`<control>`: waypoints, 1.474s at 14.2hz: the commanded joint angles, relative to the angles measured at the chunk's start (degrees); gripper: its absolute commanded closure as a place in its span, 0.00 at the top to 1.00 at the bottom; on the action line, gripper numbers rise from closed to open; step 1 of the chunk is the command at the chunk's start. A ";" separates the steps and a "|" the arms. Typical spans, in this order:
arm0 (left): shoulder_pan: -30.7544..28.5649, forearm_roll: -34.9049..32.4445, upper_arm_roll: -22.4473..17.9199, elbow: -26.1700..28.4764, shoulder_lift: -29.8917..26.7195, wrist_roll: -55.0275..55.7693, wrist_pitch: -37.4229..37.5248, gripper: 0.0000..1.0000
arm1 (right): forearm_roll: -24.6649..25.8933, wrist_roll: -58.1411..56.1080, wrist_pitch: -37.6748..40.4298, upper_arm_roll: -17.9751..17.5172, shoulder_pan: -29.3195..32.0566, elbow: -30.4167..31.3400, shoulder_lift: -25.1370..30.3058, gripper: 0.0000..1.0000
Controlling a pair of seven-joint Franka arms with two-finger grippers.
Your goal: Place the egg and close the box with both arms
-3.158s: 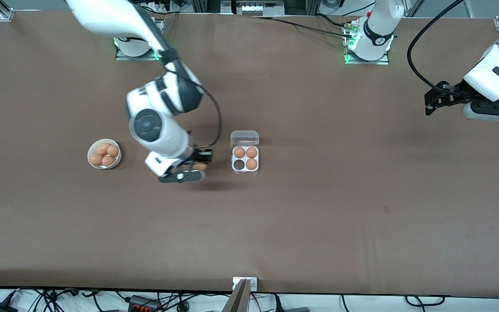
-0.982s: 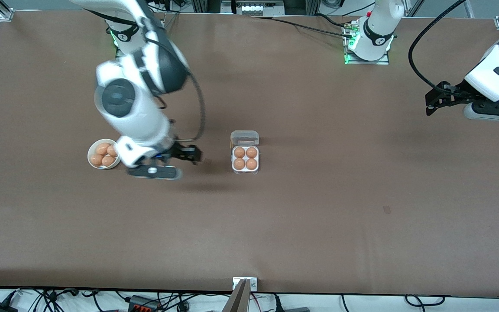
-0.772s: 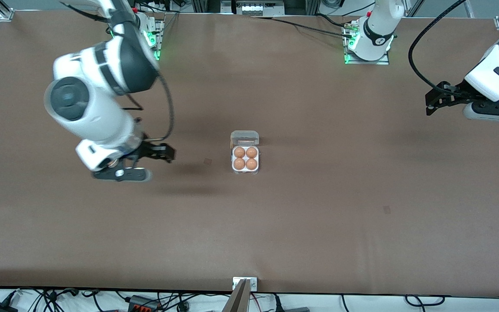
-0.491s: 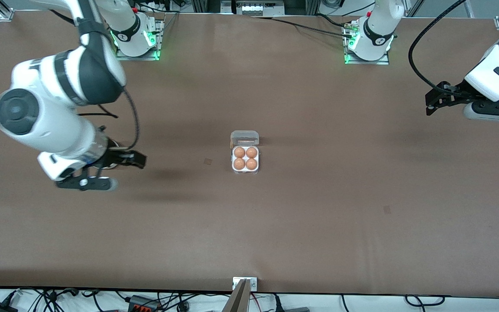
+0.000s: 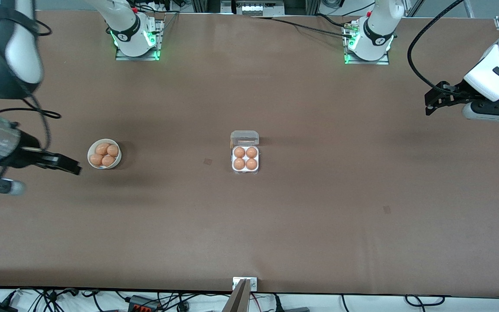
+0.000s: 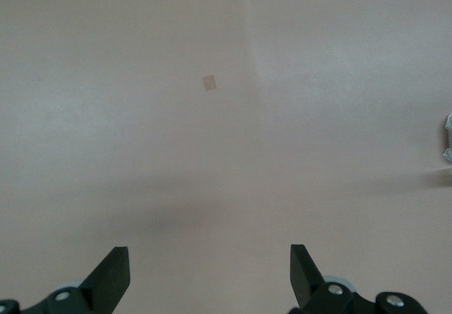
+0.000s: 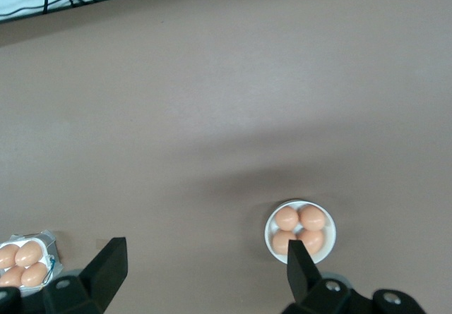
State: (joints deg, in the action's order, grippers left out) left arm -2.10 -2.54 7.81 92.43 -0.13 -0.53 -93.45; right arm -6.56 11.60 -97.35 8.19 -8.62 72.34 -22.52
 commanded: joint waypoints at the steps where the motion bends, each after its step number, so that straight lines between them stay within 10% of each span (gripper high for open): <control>1: 0.08 -1.33 0.28 -1.46 0.48 0.00 1.17 1.00 | 2.42 -0.96 0.49 -3.87 4.21 2.45 3.44 1.00; 13: 0.25 -0.72 0.28 -1.55 3.20 -0.09 6.53 1.00 | 7.96 -4.31 4.45 -7.57 9.15 5.79 9.06 1.00; 17: 0.78 -1.33 0.37 -1.55 5.22 -4.45 6.62 1.00 | 8.40 -4.66 1.39 -7.57 8.19 16.56 15.81 1.00; 21: 3.85 -0.80 0.54 -1.90 5.84 -4.22 9.15 0.09 | 8.58 -7.02 2.50 -7.14 8.53 23.37 21.55 1.00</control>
State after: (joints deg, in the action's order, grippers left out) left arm -0.03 -2.53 8.23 92.44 5.15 -3.96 -87.15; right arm 1.21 6.98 -94.68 1.05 -0.51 90.86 -5.30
